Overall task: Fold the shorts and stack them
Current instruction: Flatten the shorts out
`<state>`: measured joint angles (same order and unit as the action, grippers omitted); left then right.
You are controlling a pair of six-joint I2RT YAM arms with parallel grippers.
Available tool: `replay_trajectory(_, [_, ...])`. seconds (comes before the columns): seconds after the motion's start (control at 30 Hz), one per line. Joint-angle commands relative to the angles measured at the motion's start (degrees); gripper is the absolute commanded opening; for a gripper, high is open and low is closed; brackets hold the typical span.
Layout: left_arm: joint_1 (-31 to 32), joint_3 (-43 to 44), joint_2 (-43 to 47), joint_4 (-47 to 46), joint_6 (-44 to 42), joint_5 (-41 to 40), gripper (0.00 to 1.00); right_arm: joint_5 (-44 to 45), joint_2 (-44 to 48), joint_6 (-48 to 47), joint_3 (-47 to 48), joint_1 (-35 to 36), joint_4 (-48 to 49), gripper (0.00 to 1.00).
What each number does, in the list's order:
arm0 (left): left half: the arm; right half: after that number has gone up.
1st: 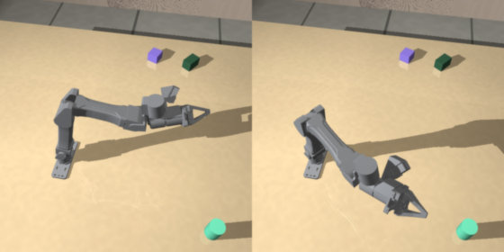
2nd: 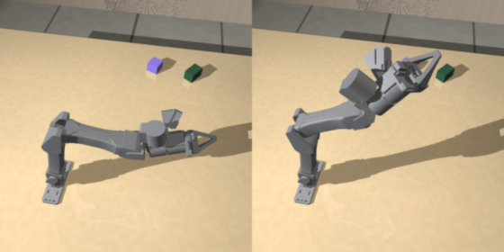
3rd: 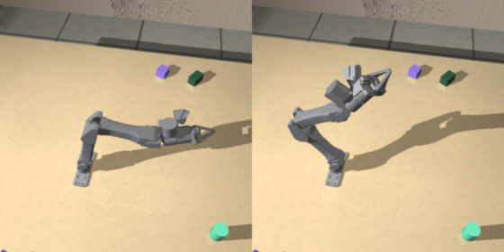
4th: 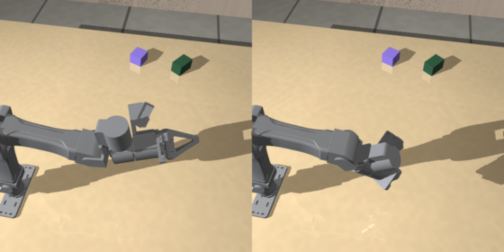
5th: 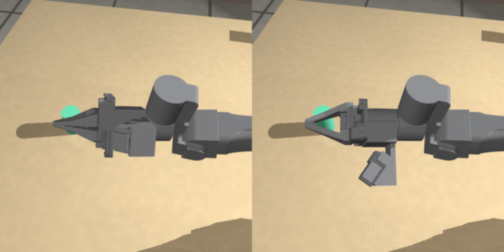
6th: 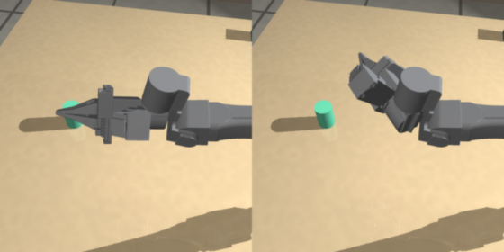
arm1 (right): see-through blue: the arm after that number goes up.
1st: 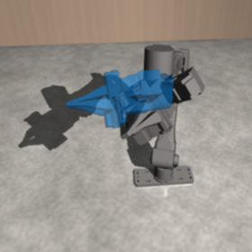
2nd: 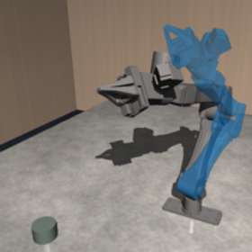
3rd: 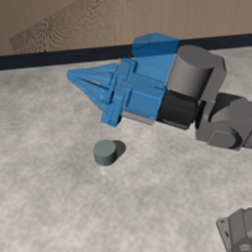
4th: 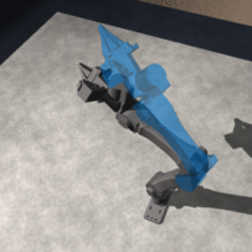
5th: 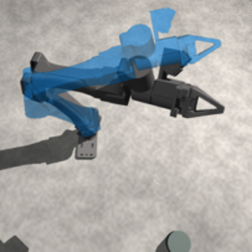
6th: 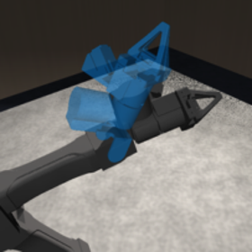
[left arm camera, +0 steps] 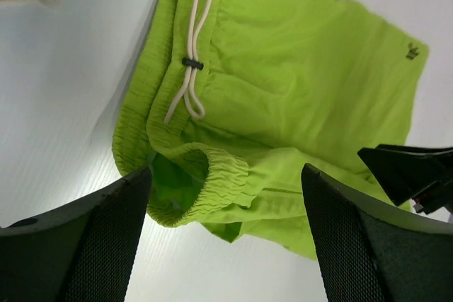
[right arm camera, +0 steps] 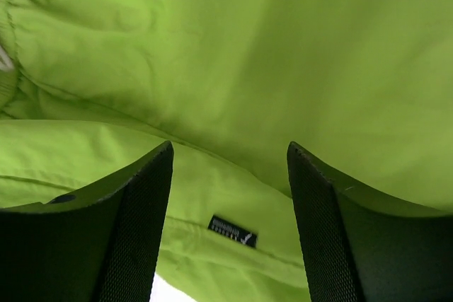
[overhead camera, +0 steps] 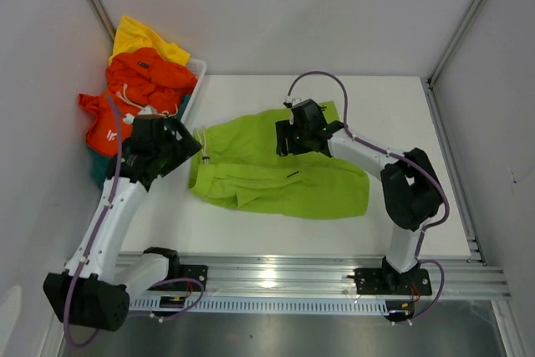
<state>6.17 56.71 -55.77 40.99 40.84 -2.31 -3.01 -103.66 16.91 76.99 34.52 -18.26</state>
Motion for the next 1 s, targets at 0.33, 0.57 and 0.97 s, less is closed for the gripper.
replay_trajectory(0.33, [14.03,16.49,-18.02,14.37,-7.67,-6.04,0.82,3.01,-17.35,-3.90,18.17,0.20,-0.19,0.64])
replay_trajectory(0.57, [18.78,31.79,-32.19,20.35,-18.07,-12.27,0.79,2.47,-29.13,-3.72,34.87,-3.85,-6.24,0.63])
replay_trajectory(0.97, [26.69,32.26,-38.80,15.36,-31.07,-21.17,0.83,11.96,-41.71,-7.77,52.64,-4.03,-13.73,0.67])
